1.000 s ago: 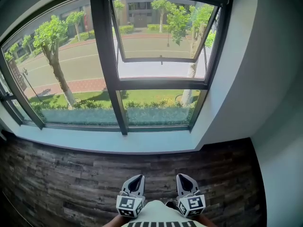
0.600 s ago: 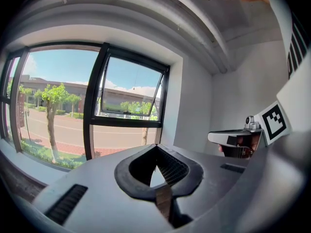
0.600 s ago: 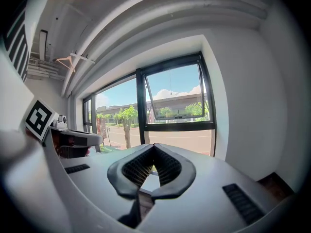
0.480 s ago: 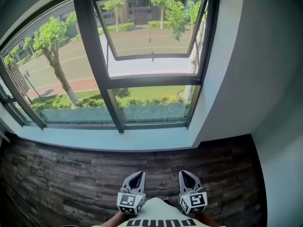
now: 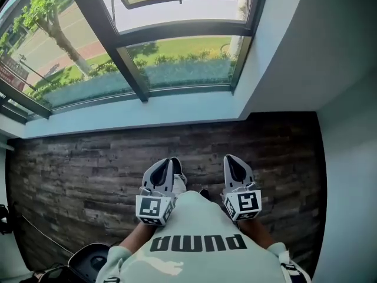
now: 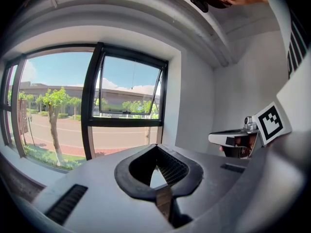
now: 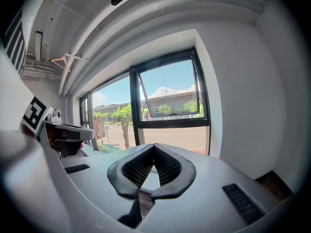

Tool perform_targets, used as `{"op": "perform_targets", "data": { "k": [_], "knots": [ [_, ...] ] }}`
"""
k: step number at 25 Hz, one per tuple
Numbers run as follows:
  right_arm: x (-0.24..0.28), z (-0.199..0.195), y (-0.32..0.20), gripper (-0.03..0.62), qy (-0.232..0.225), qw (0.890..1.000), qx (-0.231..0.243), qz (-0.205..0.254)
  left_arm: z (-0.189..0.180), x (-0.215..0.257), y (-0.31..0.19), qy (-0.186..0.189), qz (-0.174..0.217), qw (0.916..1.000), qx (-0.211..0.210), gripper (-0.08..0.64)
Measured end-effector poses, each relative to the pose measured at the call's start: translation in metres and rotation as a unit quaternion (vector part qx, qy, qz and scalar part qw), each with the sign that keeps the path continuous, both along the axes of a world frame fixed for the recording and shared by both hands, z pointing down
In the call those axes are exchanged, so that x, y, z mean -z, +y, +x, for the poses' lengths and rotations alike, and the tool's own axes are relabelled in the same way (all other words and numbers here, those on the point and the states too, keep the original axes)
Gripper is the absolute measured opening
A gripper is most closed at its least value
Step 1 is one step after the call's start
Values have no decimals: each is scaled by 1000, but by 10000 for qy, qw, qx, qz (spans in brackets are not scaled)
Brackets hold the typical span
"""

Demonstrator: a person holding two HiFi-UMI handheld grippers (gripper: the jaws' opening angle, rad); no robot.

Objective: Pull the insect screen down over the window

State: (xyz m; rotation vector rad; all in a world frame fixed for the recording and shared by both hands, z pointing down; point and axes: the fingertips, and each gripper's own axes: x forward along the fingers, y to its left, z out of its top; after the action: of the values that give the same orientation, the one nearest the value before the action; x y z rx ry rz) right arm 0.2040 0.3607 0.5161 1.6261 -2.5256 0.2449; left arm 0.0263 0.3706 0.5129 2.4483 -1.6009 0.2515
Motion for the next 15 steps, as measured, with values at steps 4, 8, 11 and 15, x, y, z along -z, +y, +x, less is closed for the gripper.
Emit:
{"op": "perform_targets", "data": {
  "k": [4,8,11,15],
  "knots": [
    [-16,-4,-30,5,62,9996,-175,-196,-2,-14,-41,66,-97,9998,-179,14],
    [-18,-9,-80,6,165,9987,-385,-280,-6,-16,-98,181,-81,9991,-387,14],
    [-17,-23,-128,6,210,9981,-499,-293,-22,-20,-146,248,-93,9987,-442,14],
    [1,-60,-188,6,244,9982,-512,-181,-58,-9,-207,328,-20,9985,-442,14]
  ]
}}
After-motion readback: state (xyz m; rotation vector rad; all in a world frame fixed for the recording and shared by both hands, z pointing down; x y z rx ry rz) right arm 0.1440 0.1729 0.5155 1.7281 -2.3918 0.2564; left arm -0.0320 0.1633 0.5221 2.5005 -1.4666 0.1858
